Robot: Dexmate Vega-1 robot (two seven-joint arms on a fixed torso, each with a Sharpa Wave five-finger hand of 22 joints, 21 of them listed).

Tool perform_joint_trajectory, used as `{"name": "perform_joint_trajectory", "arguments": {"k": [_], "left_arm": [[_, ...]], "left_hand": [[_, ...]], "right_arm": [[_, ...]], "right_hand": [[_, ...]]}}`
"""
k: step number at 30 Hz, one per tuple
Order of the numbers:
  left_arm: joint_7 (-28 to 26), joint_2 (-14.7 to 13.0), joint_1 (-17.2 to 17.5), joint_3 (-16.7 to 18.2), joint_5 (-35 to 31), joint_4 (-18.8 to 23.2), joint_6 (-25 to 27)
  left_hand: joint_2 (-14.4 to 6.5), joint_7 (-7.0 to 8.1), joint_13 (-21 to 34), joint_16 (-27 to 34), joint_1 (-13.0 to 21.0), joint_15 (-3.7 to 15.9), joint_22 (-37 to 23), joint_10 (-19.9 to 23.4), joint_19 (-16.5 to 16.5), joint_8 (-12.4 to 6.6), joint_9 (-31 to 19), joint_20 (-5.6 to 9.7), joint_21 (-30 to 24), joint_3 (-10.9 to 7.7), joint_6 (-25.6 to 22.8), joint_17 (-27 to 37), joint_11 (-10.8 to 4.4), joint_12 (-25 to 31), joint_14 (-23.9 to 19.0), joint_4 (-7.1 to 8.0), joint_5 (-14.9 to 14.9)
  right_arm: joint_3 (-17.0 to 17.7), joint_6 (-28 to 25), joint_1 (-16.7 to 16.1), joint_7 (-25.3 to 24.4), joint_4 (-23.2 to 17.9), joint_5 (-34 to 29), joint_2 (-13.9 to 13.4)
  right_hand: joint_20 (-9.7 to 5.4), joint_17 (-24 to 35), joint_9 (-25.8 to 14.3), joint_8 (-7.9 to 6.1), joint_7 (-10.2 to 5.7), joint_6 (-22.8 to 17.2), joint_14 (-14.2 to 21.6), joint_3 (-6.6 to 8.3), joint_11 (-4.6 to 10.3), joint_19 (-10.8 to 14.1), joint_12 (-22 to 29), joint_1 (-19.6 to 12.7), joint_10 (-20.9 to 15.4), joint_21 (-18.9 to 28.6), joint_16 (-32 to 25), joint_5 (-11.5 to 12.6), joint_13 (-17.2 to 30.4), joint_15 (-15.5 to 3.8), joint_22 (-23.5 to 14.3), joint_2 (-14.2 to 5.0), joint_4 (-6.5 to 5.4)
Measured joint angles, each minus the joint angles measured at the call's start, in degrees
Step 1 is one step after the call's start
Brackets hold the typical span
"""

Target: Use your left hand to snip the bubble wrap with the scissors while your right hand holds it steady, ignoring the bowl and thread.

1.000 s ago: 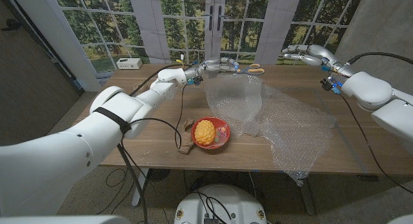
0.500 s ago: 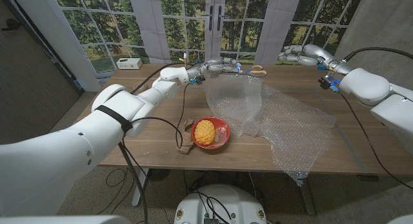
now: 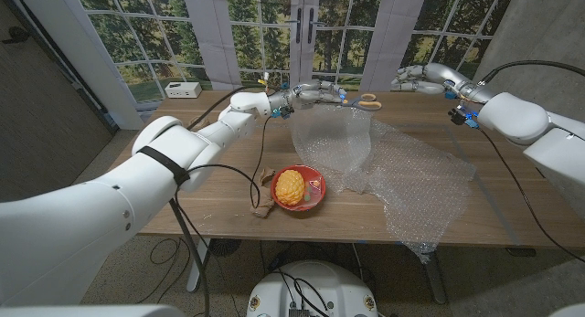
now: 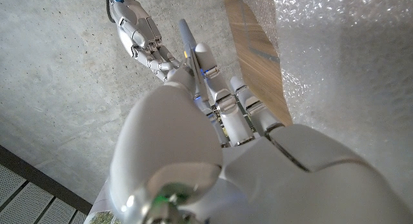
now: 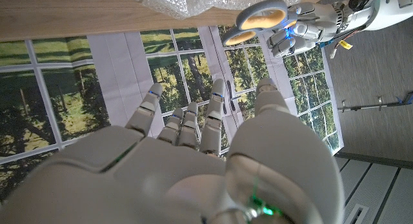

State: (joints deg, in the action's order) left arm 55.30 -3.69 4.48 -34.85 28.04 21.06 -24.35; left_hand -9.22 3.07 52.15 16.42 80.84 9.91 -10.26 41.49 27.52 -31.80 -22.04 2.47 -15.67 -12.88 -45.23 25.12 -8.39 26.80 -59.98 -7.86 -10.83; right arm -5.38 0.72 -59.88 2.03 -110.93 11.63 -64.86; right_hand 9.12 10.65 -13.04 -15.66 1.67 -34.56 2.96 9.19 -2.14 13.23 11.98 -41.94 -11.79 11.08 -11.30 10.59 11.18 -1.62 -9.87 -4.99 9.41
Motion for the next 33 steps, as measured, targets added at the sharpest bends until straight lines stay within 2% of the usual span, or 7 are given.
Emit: {"name": "perform_joint_trajectory", "arguments": {"k": [6, 9, 12, 19, 25, 33], "left_arm": [[-0.3, 0.4, -0.2, -0.3, -0.4, -0.1, 0.0], [-0.4, 0.5, -0.3, -0.4, -0.4, -0.2, 0.1], [-0.4, 0.6, -0.3, -0.5, -0.5, -0.2, 0.2], [-0.7, 0.9, -0.5, -0.8, -0.8, -0.3, 0.4], [-0.9, 1.1, -0.6, -1.2, -1.3, -0.3, 0.0], [-0.7, 1.2, -0.6, -1.4, -1.5, -0.3, -0.7]], "left_hand": [[0.0, 0.00, 0.0, 0.0, 0.0, -0.01, 0.0, 0.0, 0.0, 0.00, 0.0, 0.00, 0.2, 0.04, 0.0, 0.0, 0.00, 0.0, 0.0, -0.04, 0.0], [0.0, 0.00, 0.2, 0.0, 0.0, -0.01, 0.0, 0.0, 0.0, 0.00, 0.0, 0.00, 0.2, 0.04, 0.0, 0.0, 0.00, 0.0, 0.0, -0.04, 0.0], [0.0, 0.00, 0.1, 0.0, 0.0, -0.02, 0.0, 0.0, 0.0, 0.00, 0.0, 0.00, 0.2, 0.04, 0.0, 0.3, 0.00, 0.0, 0.0, -0.04, 0.0], [0.0, 0.00, 0.3, 0.0, 0.0, -0.02, 0.0, 0.0, 0.0, 0.00, 0.0, 0.00, 0.4, 0.04, 0.0, 0.3, 0.00, 0.0, 0.0, -0.04, 0.0], [0.0, 0.00, 0.3, 0.0, 0.0, -0.06, 0.0, 0.0, 0.0, 0.00, 0.0, 0.00, 0.4, 0.04, 0.0, 0.3, 0.00, -0.3, 0.0, -0.04, 0.0], [0.0, 0.00, 0.3, 0.0, 0.0, -0.11, 0.0, 0.0, 0.0, 0.00, 0.0, 0.00, 0.4, 0.04, 0.0, 0.3, 0.00, -0.3, -0.1, -0.04, 0.0]], "right_arm": [[-0.6, 0.2, 0.4, -0.5, -0.6, -1.5, -0.3], [-0.6, 0.1, 0.4, -0.5, -1.1, -2.1, -0.6], [-0.6, -0.2, 0.4, -0.5, -1.4, -2.7, -0.8], [-0.6, -2.1, 0.4, 0.2, -3.8, -4.0, -2.1], [-1.1, -3.8, 1.3, 1.7, -4.9, -4.2, -2.8], [-2.4, -6.2, 2.7, 2.8, -5.9, -4.9, -3.6]], "right_hand": [[0.35, 0.2, -0.2, 0.22, -0.24, 0.3, 0.0, 0.23, 0.11, 0.3, 0.0, -0.3, 0.5, 0.0, 0.0, -0.2, 0.0, 0.03, 0.0, 0.31, -0.23], [1.99, 0.2, -0.4, 0.41, -0.45, 1.0, -0.3, 0.23, 0.09, 0.3, -0.3, -0.3, 1.3, 0.0, 0.0, -0.2, 0.0, 0.31, 0.0, 0.31, -0.23], [2.58, 0.2, -0.7, 0.85, -0.97, 1.6, -0.6, 0.23, -0.14, 0.1, -0.5, -0.5, 1.5, 0.0, 0.0, -0.2, 0.0, 0.63, 0.0, 0.53, -0.23], [2.77, 0.2, -1.0, 0.85, -0.96, 1.6, -0.9, 0.23, 0.10, -0.1, -0.5, -0.5, 1.9, 0.0, 0.0, -0.2, 0.0, 0.87, 0.0, 0.53, -0.24], [2.79, 0.2, -1.4, 0.85, -0.96, 1.6, -1.4, 0.44, -0.21, -0.1, -0.5, -0.5, 2.2, 0.0, 0.0, -0.2, 0.0, 3.50, 0.0, 0.53, -0.44], [2.78, 0.0, -1.7, 0.60, -0.73, 1.4, -1.3, 0.53, -0.01, -0.1, -0.5, -1.7, 2.4, 0.0, 0.0, -0.2, 0.0, 3.59, 0.0, -0.08, -0.34]]}}
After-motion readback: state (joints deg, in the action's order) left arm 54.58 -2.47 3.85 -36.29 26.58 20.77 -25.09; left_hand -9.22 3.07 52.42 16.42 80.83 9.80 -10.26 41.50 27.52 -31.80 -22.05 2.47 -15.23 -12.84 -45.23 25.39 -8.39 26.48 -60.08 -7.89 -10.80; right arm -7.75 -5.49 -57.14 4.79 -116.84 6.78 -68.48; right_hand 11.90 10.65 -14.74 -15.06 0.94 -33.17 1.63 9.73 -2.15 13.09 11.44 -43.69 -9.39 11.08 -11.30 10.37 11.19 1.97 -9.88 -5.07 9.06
